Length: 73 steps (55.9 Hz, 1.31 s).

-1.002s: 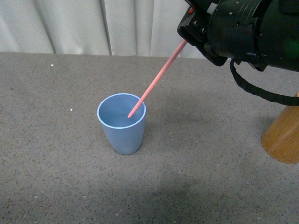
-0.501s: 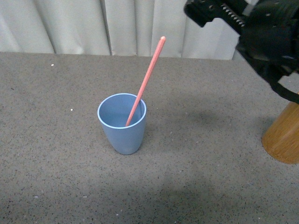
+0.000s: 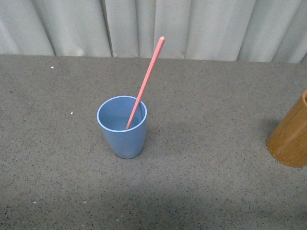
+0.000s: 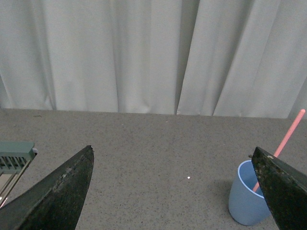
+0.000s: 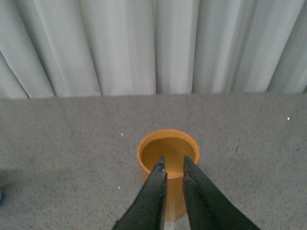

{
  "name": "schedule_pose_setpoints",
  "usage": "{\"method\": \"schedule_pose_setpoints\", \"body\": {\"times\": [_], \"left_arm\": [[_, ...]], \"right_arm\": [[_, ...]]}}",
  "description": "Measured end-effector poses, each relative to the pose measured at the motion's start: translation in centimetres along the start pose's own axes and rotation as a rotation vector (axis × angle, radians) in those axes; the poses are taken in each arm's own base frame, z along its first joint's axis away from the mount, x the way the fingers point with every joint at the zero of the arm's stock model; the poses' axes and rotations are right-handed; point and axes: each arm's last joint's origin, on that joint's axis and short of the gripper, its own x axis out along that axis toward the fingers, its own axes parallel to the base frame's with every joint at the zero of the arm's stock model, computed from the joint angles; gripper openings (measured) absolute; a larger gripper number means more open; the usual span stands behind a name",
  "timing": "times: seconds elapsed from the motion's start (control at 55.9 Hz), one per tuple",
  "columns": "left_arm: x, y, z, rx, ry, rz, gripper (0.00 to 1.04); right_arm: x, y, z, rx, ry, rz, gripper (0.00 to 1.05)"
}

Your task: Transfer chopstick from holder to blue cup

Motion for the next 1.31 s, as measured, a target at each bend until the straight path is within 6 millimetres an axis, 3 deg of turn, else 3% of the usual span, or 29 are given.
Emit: {"method": "schedule_pose_setpoints", "body": {"times": [0.054,0.125,0.447,1.038,1.306], "left_arm": [[0.0,0.0,0.0,0.000,0.000,0.000,0.98],[0.0,0.0,0.0,0.000,-0.002,0.002,0.98],[0.0,0.0,0.0,0.000,-0.002,0.001,0.98],[0.0,0.0,0.0,0.000,-0.002,0.001,0.98],[0.0,0.0,0.0,0.000,-0.002,0.001,0.98]], "right_arm": [[-1.3,0.0,0.3,-0.007,-0.053,0.003,0.00],[-2.2,0.0,0.6,-0.013,-0.108,0.006,0.01],[-2.4,0.0,0.7,-0.016,-0.135,0.005,0.01],[-2.4,0.0,0.7,-0.016,-0.135,0.005,0.97],[-2.4,0.0,0.7,-0.017,-0.135,0.005,0.95]]}}
